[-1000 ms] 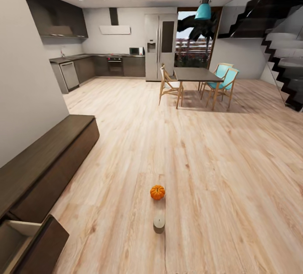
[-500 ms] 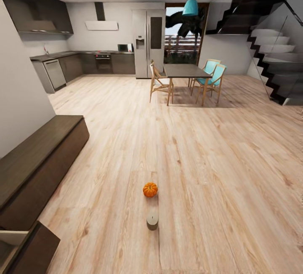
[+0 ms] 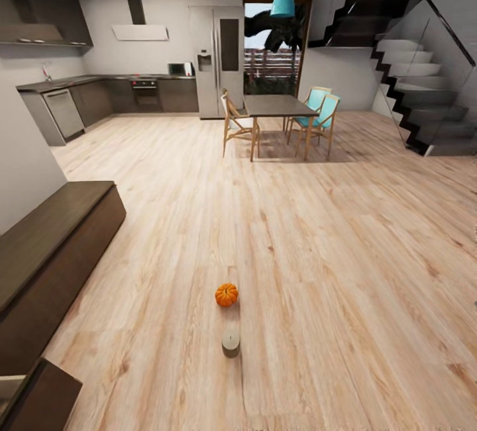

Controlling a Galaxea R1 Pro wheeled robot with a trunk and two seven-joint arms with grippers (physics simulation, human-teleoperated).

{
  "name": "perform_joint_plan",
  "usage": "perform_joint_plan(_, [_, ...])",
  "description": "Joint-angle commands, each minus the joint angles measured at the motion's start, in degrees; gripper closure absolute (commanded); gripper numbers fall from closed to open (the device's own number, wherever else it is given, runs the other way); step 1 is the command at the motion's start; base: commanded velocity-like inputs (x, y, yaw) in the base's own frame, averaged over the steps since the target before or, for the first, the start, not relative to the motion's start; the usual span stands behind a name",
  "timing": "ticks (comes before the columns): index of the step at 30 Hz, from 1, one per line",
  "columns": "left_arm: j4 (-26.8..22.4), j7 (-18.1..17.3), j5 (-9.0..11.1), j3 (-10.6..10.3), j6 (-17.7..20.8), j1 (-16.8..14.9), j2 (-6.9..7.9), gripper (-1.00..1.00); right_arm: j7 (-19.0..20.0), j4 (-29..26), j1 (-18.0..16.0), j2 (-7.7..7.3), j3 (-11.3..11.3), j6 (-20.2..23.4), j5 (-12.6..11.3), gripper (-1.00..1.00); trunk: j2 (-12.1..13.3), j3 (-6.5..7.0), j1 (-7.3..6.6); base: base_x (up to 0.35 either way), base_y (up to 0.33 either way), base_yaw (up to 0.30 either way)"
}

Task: Place each of the two pumpkins and all three candles from the living room inside a cabinet in the living room (use any cabinet), then make sure every cabinet is closed, and position the cauldron so it is next to a table in the living room.

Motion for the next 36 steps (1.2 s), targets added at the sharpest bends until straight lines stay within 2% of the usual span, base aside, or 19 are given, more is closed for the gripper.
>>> perform_joint_plan(1, [0.0,0.02,0.0,0.0,0.0,0.0,0.0,-1.0,0.0,-0.01,0.0,0.0,0.0,0.0,0.0,-1.0,0.0,-0.08,0.0,0.0,0.0,-0.148])
perform_joint_plan(36, [0.0,-0.01,0.0,-0.01,0.0,0.0,0.02,-1.0,0.0,0.01,0.09,0.09,0.0,0.0,0.0,-1.0,0.0,-2.96,0.0,0.0,0.0,-0.148])
